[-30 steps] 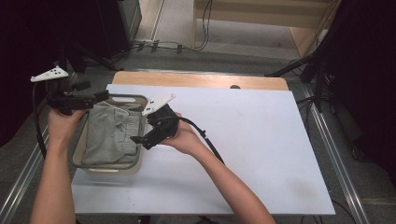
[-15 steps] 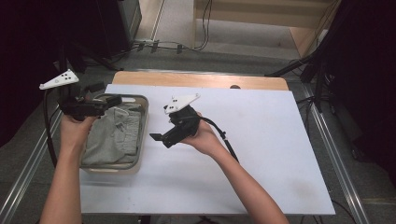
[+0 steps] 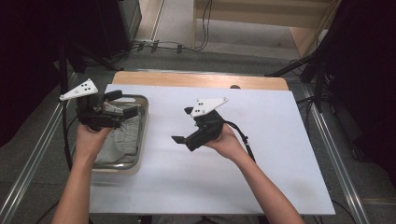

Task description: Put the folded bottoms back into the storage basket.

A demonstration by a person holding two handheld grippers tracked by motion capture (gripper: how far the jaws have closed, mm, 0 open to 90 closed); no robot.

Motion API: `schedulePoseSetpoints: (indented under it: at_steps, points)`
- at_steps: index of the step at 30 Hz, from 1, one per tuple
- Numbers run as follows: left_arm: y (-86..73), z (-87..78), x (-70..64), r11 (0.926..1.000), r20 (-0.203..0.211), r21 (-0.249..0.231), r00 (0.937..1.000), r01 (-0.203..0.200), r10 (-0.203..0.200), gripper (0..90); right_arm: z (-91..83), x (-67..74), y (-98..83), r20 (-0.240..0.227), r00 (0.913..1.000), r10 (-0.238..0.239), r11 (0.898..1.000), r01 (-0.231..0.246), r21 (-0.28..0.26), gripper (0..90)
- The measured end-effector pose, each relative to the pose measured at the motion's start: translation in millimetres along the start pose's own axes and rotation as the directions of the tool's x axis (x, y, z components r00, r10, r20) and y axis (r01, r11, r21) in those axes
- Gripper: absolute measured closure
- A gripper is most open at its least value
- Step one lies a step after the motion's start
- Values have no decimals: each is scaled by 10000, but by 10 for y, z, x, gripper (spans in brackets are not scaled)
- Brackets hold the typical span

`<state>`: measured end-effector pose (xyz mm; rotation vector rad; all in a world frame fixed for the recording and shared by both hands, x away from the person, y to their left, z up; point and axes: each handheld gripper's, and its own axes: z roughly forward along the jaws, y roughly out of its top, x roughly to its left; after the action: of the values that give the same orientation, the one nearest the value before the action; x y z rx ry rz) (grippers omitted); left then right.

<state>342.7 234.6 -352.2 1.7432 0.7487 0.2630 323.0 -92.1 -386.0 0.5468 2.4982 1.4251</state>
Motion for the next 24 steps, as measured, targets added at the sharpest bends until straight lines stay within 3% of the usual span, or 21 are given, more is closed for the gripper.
schedulePoseSetpoints:
  at_steps: [9,17,24]
  points:
    - [-114,115,-230,9992,35,141,9993,-365,365,0,-307,-119,-228,215,9993,300,9989,-293,-360,0]
    - [-175,197,-379,9980,231,220,9980,-591,586,0,-472,-154,-331,409,9986,347,9965,-314,-777,0]
    - [-225,282,-536,9960,442,215,9953,-868,858,0,-601,-150,-426,598,9976,343,9963,-294,-808,0]
